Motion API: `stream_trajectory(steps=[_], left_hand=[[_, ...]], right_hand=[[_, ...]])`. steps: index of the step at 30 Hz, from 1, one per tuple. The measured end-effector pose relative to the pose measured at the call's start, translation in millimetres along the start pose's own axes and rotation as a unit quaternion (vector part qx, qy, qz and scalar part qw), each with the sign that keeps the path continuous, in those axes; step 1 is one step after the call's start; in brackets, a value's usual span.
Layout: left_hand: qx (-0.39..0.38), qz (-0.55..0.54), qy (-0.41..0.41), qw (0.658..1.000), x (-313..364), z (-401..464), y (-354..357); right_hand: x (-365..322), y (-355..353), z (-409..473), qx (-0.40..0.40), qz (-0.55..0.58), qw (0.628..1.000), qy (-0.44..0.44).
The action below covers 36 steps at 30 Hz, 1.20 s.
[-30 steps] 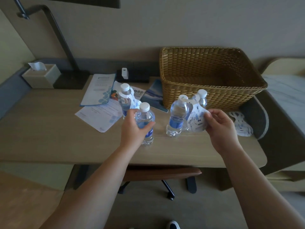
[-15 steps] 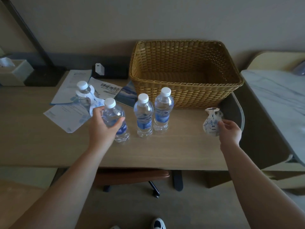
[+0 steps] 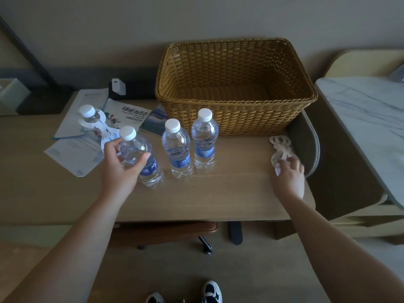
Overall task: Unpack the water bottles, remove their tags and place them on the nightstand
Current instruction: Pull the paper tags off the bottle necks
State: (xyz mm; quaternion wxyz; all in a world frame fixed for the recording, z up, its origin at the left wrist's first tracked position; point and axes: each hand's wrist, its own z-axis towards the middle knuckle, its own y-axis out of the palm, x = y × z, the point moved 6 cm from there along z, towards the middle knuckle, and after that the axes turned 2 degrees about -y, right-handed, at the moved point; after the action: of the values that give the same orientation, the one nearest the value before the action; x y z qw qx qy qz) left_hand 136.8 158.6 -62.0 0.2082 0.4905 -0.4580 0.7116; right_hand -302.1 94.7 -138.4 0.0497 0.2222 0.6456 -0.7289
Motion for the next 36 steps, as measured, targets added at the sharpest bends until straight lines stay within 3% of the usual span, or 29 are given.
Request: stream_trajectory(steps=[3,6,12,16,20,27,32,36], left_hand=[[0.004,0.003,-0.002,1.0,-1,1,-1],[0.002,0.004,0.0,1.0,0,1,-1],[0.007,0.0,-0.005,1.0,3,-1,-1],[0.013,-0.002,-0.004,1.0,9,-5,-1],[0.031,0.003,0.018,0.999,16,-10,-4],[0.054,0.003,0.021,0.998,10,-19,-23],[0.051,0.015,0.035,0.998,-5,-18,-59],[-0.001,-0.007,0.025,1.0,-24,-6,-89]], right_hand=[[2,15,-5,-0.084,-0.04,0.996,0.005],[4,20,-5,-0.116,-0.045,0.992,0.003],[0,24,-9,-0.123,-0.023,0.992,-0.015],[-23,15,-25,-0.076,0.033,0.994,-0.065],[-77,2,-60,-0.021,0.111,0.981,-0.159],[-198,-1,-130,-0.086,0.213,0.916,-0.329],[-275,0,-132,-0.111,0.254,0.894,-0.351],[-329,11,-121,-0.104,0.256,0.899,-0.339]])
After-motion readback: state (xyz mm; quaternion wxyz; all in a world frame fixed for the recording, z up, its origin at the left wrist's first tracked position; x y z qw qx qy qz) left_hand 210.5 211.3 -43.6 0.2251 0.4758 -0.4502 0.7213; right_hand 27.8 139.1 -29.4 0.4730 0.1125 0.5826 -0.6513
